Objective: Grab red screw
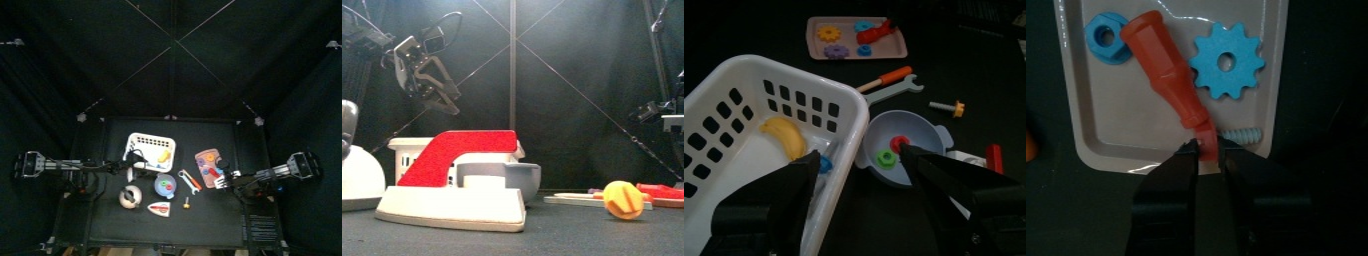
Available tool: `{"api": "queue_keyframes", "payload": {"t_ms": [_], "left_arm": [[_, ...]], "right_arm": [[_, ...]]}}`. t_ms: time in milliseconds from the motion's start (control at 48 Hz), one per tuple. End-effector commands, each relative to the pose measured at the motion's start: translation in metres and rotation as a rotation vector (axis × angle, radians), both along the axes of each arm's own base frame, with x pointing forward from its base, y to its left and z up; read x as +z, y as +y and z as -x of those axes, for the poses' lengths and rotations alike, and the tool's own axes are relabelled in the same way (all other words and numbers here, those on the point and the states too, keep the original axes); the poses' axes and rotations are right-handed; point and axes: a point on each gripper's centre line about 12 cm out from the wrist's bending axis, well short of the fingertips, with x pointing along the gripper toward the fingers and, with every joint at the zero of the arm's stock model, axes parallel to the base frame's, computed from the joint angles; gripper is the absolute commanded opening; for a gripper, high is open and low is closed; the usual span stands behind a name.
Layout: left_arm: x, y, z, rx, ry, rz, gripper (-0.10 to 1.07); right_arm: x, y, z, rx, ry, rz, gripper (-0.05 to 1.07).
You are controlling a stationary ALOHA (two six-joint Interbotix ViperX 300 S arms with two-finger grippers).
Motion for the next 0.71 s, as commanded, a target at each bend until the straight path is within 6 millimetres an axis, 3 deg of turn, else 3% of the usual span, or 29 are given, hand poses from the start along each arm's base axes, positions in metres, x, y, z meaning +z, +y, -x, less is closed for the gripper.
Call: {"api": "queue_keyframes", "payload": {"t_ms": [0,458,688], "left_arm": [[0.005,0.001,-0.002,0.002,-0.015,-0.001,0.97],[0.004,0.001,-0.001,0.002,-0.013,-0.001,0.97],[0.004,0.001,-0.001,0.003,-0.014,0.001,0.97]], "right_arm": [[0.015,0.001,-0.01,0.002,-0.048,0.001,0.53],[0.023,0.002,-0.02,0.013,-0.093,0.004,0.53],[0.032,0.01,-0.035,0.05,-0.197,-0.036,0.53]]}}
